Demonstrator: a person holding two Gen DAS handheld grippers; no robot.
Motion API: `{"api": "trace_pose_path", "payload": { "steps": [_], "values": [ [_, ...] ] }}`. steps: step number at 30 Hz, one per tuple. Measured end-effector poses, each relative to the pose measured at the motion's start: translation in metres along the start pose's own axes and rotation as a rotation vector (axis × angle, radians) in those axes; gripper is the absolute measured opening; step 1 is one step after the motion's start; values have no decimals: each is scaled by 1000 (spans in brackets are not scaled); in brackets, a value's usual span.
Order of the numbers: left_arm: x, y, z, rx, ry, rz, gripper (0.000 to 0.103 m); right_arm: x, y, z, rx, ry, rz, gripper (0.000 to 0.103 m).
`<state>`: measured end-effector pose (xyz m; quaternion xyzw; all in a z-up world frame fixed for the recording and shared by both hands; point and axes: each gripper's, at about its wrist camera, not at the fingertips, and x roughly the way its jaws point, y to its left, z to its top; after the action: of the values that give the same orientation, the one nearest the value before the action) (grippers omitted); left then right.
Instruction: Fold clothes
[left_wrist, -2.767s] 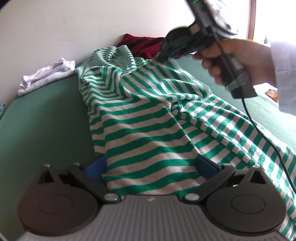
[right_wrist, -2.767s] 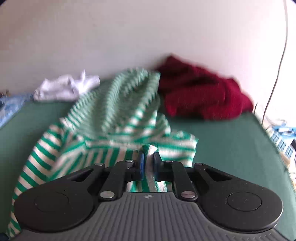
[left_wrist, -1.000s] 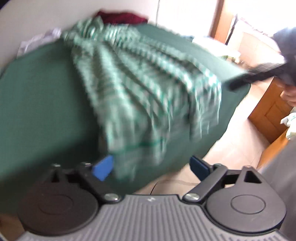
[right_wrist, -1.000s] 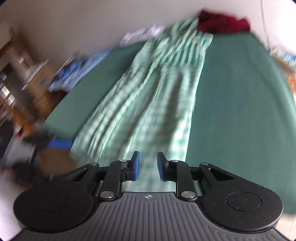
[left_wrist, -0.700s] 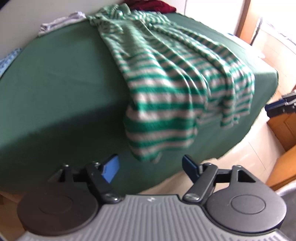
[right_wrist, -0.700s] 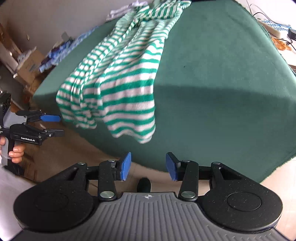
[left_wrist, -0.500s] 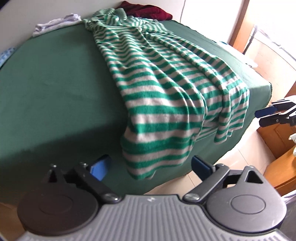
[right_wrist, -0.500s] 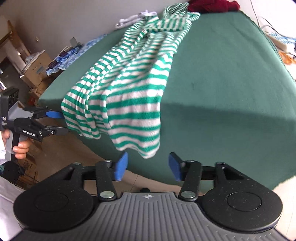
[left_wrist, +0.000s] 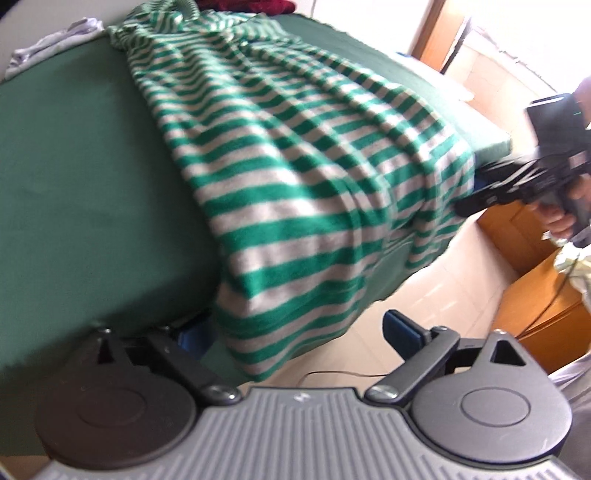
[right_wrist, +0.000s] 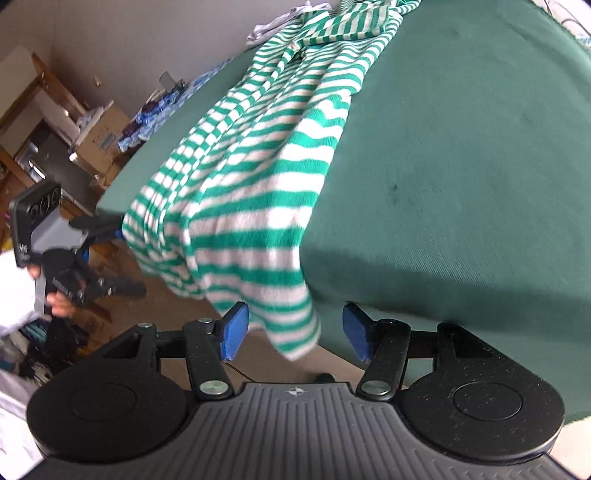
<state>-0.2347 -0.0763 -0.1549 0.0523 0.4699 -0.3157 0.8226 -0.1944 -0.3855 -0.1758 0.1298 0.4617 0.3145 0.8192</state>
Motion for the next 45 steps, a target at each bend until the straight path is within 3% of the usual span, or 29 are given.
{"api": "trace_pose_path", "payload": {
  "steps": [4, 11, 12, 14, 16, 22, 30, 32, 36, 37, 40, 45],
  "values": [
    [6, -7, 4, 5, 23, -42, 101, 8, 1, 2, 4, 18, 35, 60],
    [11, -24, -10, 149, 17, -44, 99, 17, -3, 2, -37, 80, 61, 55],
    [10, -24, -10, 135, 12, -55, 97, 17, -4, 0, -43, 82, 58, 55],
    [8, -22, -8, 99, 7, -81, 79, 15, -4, -2, -39, 73, 60, 55],
    [12, -13, -9, 50, 19, -89, 72, 14, -4, -3, -36, 67, 65, 55],
    [23, 15, -16, -86, 42, -91, 69, 17, -1, -5, -64, 67, 79, 53],
    [20, 5, -9, 14, 42, -113, 68, 23, 4, -8, -121, 43, 86, 51],
    [25, 4, -9, 35, 64, -99, 44, 23, 6, -8, -142, 48, 86, 41],
    [28, 7, -9, 18, 98, -87, 22, 21, 6, -10, -151, 46, 79, 27],
    [27, 6, -9, 11, 96, -84, 7, 21, 7, -11, -151, 48, 78, 20],
    [24, 5, -9, -10, 90, -77, 6, 20, 9, -12, -136, 60, 79, 13],
    [14, -11, -5, -16, 93, -79, 5, 13, 23, -8, -128, 112, 98, 12]
  ]
}}
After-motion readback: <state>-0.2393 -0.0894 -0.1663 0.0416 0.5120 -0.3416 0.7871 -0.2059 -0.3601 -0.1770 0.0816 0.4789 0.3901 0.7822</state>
